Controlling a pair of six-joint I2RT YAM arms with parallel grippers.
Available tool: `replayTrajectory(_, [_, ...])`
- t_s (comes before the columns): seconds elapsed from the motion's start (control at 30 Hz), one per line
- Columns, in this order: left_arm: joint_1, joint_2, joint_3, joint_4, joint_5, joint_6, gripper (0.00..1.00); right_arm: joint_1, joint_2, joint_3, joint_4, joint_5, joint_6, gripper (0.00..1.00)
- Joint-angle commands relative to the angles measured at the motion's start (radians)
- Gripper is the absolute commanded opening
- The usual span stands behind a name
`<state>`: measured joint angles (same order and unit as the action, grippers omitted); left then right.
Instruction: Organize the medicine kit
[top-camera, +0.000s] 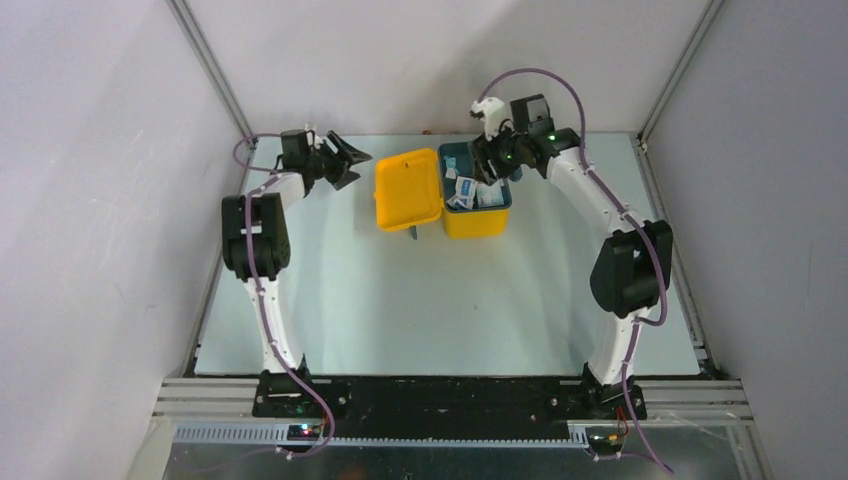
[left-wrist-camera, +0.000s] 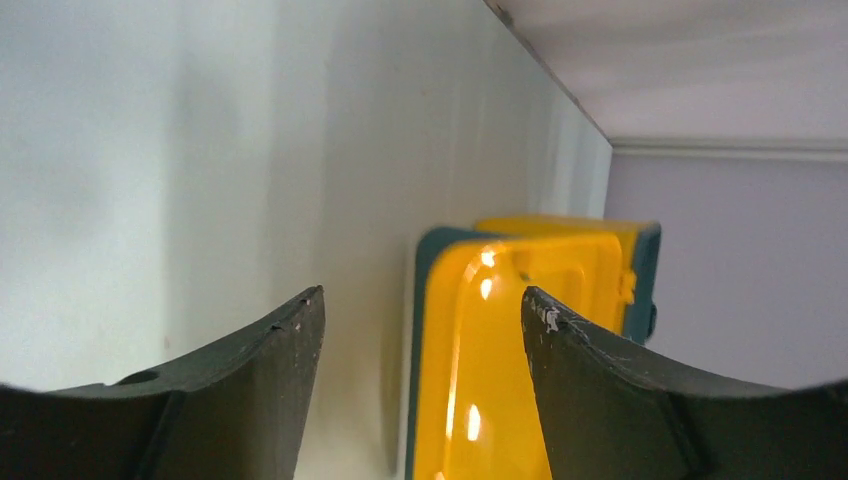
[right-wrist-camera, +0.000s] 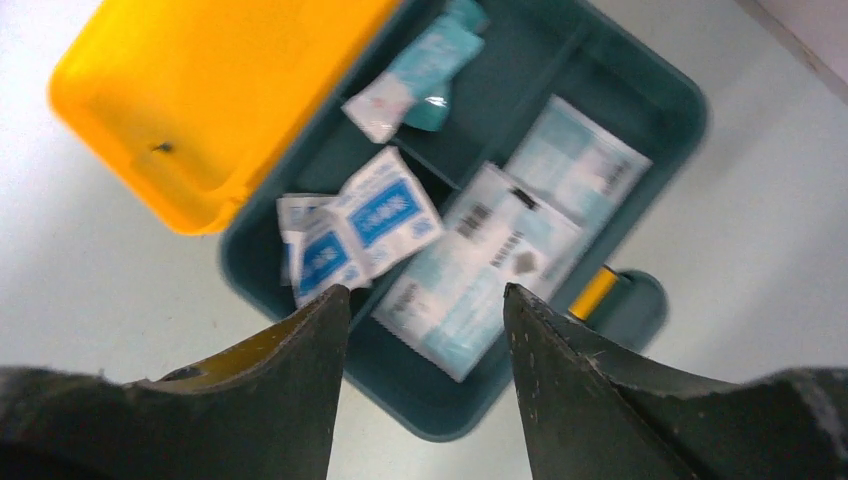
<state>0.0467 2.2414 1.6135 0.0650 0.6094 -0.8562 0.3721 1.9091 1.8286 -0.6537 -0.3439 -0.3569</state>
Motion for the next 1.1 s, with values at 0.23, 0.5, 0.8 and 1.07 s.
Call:
replayTrajectory(0.23, [-0.002,-0.316,-0.233,-0.208,0.090,0.340,0.77,-0.255,-0.003,-0.036,0.098,-0.110,0.312,0.67])
replayTrajectory(0.5, [-0.015,-0.284,-0.178,-0.331,0.096,0.529,0.80,-0.348,0.067,-0.085,0.150,-0.361,0.413,0.65])
replayTrajectory(0.8, [-0.052,-0.204,-0.054,-0.446,0.185,0.728,0.76,-0.363,0.182,-0.044,0.188,-0.442,0.473,0.60])
replayTrajectory(1.07, [-0.102,-0.123,0.026,-0.472,0.220,0.769,0.63,-0.363,0.199,-0.048,0.176,-0.469,0.472,0.59])
